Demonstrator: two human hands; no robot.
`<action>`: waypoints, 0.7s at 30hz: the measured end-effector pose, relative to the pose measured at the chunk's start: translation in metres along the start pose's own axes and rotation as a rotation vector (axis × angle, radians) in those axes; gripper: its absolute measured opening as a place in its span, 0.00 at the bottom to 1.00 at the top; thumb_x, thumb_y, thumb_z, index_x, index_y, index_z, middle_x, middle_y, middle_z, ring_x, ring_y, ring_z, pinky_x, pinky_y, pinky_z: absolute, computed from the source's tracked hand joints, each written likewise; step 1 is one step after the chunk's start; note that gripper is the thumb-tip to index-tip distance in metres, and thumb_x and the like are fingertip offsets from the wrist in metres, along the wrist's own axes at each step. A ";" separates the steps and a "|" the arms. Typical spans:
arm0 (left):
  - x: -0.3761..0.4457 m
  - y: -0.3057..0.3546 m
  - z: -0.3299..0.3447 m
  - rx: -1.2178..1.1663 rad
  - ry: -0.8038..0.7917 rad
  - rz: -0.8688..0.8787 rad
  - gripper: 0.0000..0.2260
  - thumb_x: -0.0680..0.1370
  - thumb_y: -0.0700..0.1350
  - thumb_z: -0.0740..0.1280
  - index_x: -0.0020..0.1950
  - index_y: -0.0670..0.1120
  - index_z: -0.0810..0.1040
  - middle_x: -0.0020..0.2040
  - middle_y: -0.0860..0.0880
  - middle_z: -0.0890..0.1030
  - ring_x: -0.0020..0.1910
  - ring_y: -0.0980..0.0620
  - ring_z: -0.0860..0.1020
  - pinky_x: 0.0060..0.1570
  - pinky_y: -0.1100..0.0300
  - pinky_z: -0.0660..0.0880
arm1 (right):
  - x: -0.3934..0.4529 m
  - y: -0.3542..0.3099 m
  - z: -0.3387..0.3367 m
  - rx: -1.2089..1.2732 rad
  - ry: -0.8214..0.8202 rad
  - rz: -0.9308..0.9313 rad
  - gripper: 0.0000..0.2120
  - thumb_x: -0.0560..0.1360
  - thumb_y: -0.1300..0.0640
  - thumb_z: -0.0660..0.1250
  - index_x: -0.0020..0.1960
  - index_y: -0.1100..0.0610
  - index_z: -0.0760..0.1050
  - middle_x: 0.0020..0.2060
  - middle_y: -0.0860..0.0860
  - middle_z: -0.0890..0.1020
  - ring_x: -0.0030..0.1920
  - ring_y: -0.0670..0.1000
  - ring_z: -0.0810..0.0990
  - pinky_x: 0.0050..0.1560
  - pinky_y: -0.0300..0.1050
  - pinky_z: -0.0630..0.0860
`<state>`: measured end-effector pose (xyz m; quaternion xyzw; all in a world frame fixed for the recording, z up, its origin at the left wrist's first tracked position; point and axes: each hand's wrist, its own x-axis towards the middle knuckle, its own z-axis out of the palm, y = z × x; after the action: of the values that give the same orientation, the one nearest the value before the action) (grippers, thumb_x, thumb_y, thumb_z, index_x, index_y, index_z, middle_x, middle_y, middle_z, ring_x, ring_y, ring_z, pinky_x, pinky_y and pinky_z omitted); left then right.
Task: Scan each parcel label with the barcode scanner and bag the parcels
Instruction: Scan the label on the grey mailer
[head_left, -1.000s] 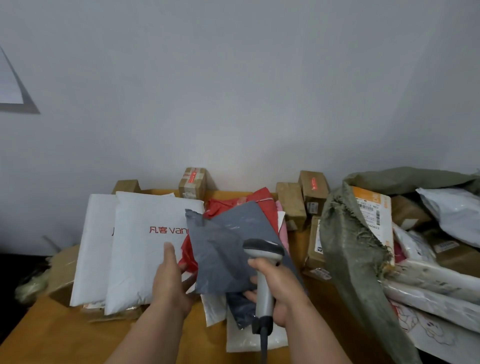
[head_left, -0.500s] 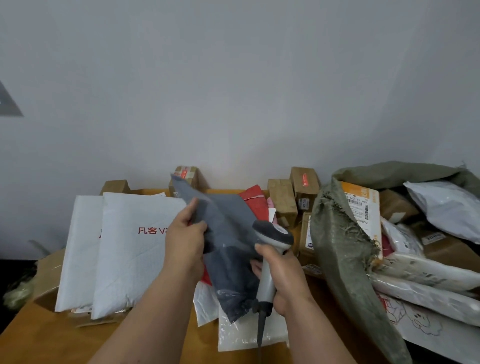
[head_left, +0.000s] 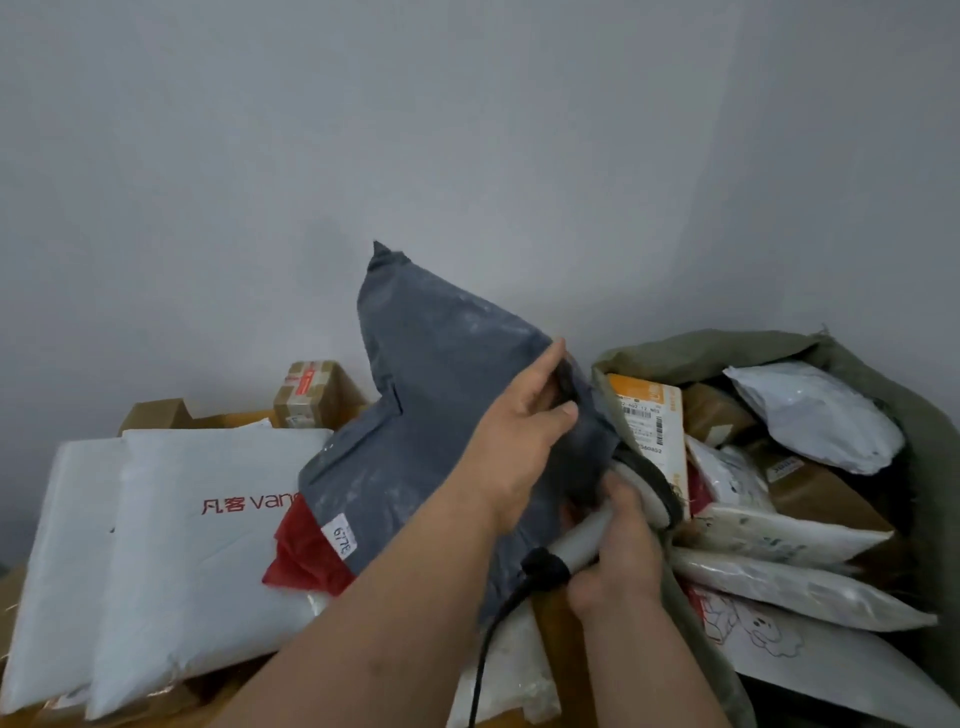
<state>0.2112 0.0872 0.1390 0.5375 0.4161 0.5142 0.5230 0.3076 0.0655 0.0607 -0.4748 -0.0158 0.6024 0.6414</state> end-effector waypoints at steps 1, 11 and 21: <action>-0.001 -0.010 0.003 -0.008 0.001 -0.027 0.28 0.81 0.31 0.60 0.77 0.54 0.65 0.71 0.60 0.68 0.68 0.64 0.68 0.57 0.78 0.69 | 0.003 -0.004 -0.007 0.041 0.029 -0.063 0.16 0.74 0.51 0.74 0.60 0.53 0.78 0.56 0.56 0.83 0.54 0.57 0.82 0.59 0.59 0.79; -0.019 -0.090 -0.036 -0.032 0.293 -0.308 0.24 0.82 0.42 0.65 0.75 0.58 0.66 0.66 0.60 0.71 0.59 0.62 0.73 0.56 0.66 0.69 | 0.024 -0.006 -0.014 0.032 0.059 -0.196 0.20 0.74 0.58 0.75 0.64 0.52 0.76 0.55 0.54 0.83 0.53 0.54 0.84 0.57 0.53 0.81; -0.059 -0.164 -0.102 -0.094 0.813 -0.816 0.25 0.79 0.45 0.69 0.74 0.45 0.66 0.65 0.42 0.74 0.63 0.39 0.72 0.62 0.44 0.72 | 0.025 0.017 0.007 -0.180 -0.093 -0.195 0.19 0.74 0.62 0.74 0.63 0.55 0.75 0.50 0.53 0.84 0.45 0.52 0.87 0.46 0.46 0.82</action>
<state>0.1175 0.0604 -0.0380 0.0691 0.7338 0.4540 0.5006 0.2980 0.0865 0.0400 -0.4982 -0.1456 0.5546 0.6504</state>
